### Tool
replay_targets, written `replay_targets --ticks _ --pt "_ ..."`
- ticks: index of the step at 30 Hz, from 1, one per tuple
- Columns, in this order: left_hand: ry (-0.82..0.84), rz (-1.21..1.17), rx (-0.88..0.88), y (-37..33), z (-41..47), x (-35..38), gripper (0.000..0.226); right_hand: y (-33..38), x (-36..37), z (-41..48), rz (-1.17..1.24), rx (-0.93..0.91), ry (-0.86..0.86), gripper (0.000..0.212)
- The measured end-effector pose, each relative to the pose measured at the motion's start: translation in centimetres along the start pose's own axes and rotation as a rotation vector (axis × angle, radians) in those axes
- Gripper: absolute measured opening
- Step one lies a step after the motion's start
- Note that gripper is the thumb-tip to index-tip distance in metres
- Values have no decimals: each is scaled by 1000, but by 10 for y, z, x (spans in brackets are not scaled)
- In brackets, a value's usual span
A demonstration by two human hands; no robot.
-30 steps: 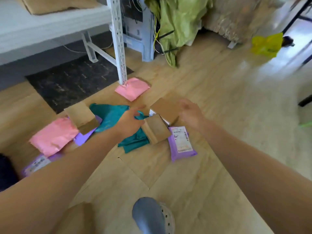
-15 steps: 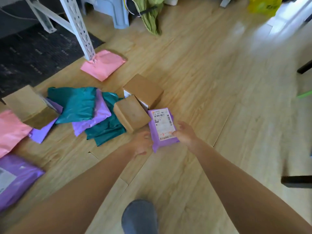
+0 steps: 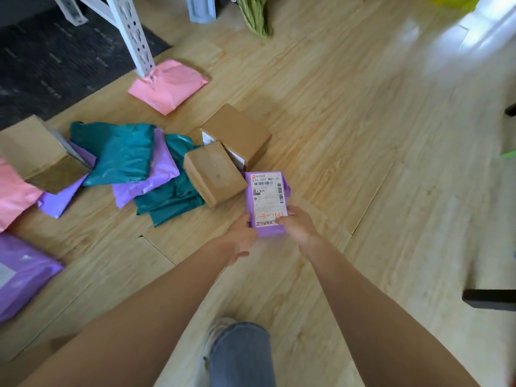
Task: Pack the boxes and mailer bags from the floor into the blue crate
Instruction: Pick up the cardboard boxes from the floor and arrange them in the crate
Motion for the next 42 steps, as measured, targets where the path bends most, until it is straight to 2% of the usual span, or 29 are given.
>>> replay_targets --ticks 4,8,13,19,27,32,36,42 --pt "-8 -49 -3 -1 -16 -1 44 -3 -12 -7 10 8 -20 34" --pt "1 -98 1 -4 -31 -5 46 -4 -26 -17 19 14 -75 36" --pt "-27 -160 53 -15 -55 -28 44 -4 -28 -54 173 31 -43 25" --pt "-125 -154 157 -35 -98 -74 49 35 -27 -101 242 -59 -6 29" --pt "-375 -267 294 -50 -173 -209 51 148 26 -203 125 -371 170 34" --pt "-430 -321 348 -42 -235 -317 57 214 95 -280 78 -501 340 47" --pt "-548 -377 371 -15 -290 -408 49 265 157 -346 -16 -660 411 58" --pt "-682 -503 370 53 -354 -519 48 285 266 -448 -136 -778 549 62"
Point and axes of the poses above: each hand's wrist, its own z-axis towards the middle knuckle, its own x-axis out of the palm, y = z × x, the point moved 9 cm from there along z, towards the middle knuckle, and after that the axes turned 13 degrees about -y, right-handed, at the moved point
